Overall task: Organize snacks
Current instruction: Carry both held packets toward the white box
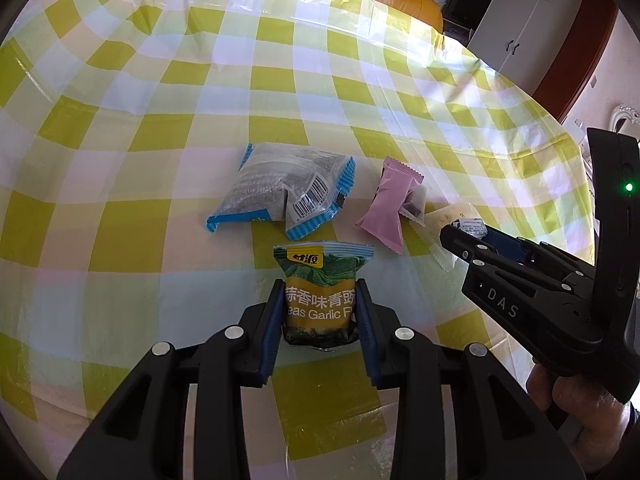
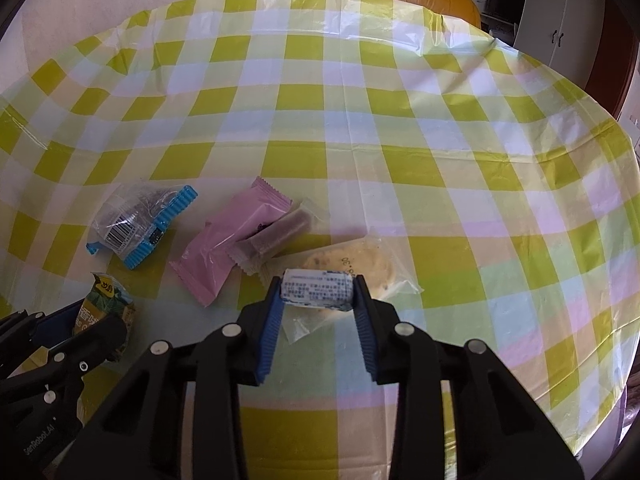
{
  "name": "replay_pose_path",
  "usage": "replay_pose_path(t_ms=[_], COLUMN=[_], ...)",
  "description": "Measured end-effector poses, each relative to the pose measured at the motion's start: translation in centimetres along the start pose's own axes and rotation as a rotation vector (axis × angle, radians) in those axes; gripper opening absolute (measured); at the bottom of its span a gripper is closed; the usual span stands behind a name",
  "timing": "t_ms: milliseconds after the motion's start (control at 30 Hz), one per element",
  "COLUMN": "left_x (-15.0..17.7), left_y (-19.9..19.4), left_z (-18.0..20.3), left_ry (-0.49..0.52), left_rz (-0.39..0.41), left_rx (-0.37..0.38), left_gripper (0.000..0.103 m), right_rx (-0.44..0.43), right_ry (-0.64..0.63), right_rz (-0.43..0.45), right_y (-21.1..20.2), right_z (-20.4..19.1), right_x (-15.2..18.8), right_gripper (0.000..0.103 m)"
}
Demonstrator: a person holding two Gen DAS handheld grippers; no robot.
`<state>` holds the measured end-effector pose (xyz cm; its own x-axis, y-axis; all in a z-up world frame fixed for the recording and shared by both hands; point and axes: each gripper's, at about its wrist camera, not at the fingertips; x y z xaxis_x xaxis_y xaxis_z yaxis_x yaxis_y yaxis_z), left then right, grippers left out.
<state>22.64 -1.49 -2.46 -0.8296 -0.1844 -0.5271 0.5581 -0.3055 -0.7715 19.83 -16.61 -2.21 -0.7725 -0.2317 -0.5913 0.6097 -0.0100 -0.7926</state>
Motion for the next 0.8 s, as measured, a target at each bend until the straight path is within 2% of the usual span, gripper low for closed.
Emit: replay_pose_path(t_ms=[367, 800], left_x=[0.7, 3.6], left_y=[-1.6, -4.3], left_z=[1.3, 5.5], left_ry=[0.0, 0.034], left_rz=[0.009, 0.009], left_rx=[0.015, 0.058], left_gripper=[0.032, 0.032], right_rx=[-0.021, -0.016], right_ry=[0.031, 0.076], right_rz=[-0.007, -0.012], right_y=[-2.1, -5.8], right_z=[1.6, 4.5], right_x=[1.8, 4.7], right_gripper=[0.034, 0.034])
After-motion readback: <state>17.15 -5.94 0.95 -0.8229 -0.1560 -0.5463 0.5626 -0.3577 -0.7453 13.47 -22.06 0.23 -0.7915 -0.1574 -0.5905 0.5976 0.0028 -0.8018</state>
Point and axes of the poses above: each gripper's, at about its wrist camera, not at the fingertips, and y roughly the way its jaws point, z to its right, x to its underside, and after that the axes turned 8 degrees about -y, right-handed
